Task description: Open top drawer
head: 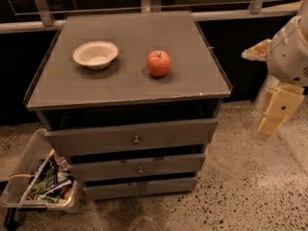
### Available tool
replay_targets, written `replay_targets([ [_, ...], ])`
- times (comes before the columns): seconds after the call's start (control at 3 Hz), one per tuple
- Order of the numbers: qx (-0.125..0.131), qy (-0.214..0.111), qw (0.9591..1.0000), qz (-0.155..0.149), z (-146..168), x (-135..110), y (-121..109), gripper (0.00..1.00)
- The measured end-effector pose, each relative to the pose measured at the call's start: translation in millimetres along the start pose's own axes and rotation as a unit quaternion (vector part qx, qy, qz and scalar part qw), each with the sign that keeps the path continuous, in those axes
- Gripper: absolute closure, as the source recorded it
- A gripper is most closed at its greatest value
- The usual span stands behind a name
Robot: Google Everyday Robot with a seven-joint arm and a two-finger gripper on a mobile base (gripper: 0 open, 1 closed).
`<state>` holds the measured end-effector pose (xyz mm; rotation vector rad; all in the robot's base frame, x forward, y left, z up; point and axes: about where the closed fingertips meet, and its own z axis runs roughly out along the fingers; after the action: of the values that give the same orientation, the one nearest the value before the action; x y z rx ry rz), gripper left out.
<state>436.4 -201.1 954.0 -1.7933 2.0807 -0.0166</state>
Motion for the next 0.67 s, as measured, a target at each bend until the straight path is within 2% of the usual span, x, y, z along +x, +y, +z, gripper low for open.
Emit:
replay_targets([
  [0.33,0.003,-0.055,0.9981,-0.028,18.1,1.4,3.4,0.0],
  [0.67,0.012,-0.127,0.9908,-0.047,46.3,3.1,3.3,0.0],
])
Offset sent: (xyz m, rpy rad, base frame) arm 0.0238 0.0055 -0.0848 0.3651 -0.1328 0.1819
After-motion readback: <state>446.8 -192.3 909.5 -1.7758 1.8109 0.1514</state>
